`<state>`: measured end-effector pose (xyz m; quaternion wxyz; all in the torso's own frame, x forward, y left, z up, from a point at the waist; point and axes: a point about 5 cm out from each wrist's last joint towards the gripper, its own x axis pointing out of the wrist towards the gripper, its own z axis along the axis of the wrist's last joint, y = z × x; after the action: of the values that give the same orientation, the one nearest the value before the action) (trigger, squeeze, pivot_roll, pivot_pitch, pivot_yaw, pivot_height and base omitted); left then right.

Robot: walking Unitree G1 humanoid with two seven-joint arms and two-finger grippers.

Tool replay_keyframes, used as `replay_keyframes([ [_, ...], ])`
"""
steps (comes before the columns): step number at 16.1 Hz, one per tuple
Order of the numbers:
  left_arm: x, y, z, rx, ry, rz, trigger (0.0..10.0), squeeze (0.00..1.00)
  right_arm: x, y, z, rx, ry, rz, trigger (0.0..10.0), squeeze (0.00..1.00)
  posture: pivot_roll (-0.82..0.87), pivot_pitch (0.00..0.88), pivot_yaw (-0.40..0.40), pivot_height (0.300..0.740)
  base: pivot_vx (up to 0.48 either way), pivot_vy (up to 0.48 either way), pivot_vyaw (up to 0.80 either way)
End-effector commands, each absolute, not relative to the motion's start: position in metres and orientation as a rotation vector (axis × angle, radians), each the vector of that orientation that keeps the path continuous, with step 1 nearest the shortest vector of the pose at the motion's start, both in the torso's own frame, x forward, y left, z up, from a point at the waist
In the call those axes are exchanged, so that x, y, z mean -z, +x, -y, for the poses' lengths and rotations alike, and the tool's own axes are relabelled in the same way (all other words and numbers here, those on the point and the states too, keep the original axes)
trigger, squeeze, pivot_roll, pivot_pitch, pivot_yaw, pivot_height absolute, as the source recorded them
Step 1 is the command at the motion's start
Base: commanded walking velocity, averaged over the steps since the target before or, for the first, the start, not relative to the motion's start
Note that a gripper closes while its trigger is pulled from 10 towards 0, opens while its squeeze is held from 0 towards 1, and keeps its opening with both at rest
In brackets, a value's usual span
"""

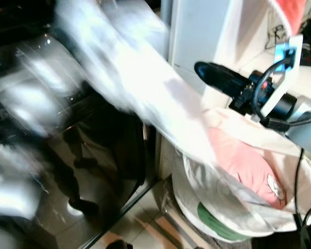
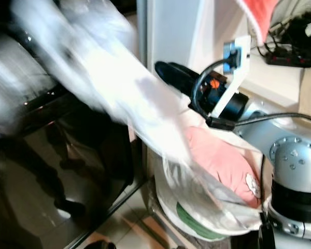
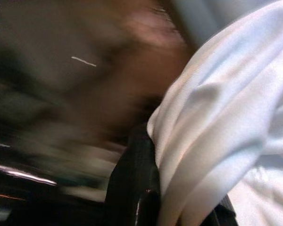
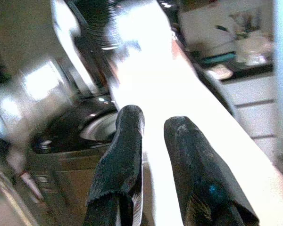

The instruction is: Clothes washing

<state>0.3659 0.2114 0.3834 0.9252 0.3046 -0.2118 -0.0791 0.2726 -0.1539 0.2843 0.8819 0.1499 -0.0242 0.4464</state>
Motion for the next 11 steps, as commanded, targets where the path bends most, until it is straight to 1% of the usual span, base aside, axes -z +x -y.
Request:
replay_keyframes([
  [1,-0.407,0.365,-0.224,0.052,0.734,0.49,0.0,0.0,-0.285,0.27,0.147,-0.951,0.277,0.054,10.0,0.0,-0.05,0.0,0.034,0.74,0.0,0.0,0.0],
  [2,-0.433,0.364,-0.241,-0.073,0.838,0.493,0.0,0.0,-0.281,0.269,0.142,-0.959,0.257,0.042,10.0,0.0,-0.05,0.0,0.037,0.74,0.0,0.0,0.0],
  [3,-0.446,0.364,-0.254,-0.146,0.885,0.46,0.0,0.0,-0.278,0.268,0.14,-0.96,0.242,0.031,10.0,0.0,-0.05,0.0,0.037,0.74,0.0,0.0,0.0],
  [4,-0.448,0.365,-0.257,-0.159,0.891,0.447,0.0,0.0,-0.277,0.268,0.139,-0.96,0.239,0.029,10.0,0.0,-0.05,0.0,0.037,0.74,0.0,0.0,0.0],
  [5,-0.442,0.372,-0.264,-0.181,0.926,0.35,10.0,0.0,-0.274,0.267,0.136,-0.968,0.233,0.021,10.0,0.0,-0.04,0.0,0.041,0.74,0.0,0.0,0.0],
  [7,-0.411,0.386,-0.276,-0.119,0.902,0.143,10.0,0.0,-0.264,0.264,0.127,-0.986,0.206,-0.01,10.0,0.0,-0.04,0.0,0.046,0.74,0.0,0.0,0.0],
  [8,-0.406,0.387,-0.278,-0.114,0.911,0.105,10.0,0.0,-0.262,0.263,0.126,-0.988,0.201,-0.015,10.0,0.0,-0.04,0.0,0.046,0.74,0.0,0.0,0.0],
  [9,-0.388,0.39,-0.285,-0.119,0.918,-0.009,10.0,0.51,-0.258,0.261,0.121,-0.997,0.189,-0.033,10.0,0.0,-0.04,0.0,0.047,0.74,0.0,0.0,0.0],
  [10,-0.378,0.391,-0.29,-0.131,0.937,-0.082,10.0,1.0,-0.254,0.259,0.117,-1.012,0.18,-0.048,10.0,0.0,-0.04,0.0,0.05,0.74,0.0,0.0,0.0],
  [11,-0.373,0.391,-0.294,-0.126,0.943,-0.13,10.0,1.0,-0.251,0.256,0.114,-1.027,0.17,-0.06,10.0,0.0,-0.04,0.0,0.05,0.74,0.0,0.0,0.0],
])
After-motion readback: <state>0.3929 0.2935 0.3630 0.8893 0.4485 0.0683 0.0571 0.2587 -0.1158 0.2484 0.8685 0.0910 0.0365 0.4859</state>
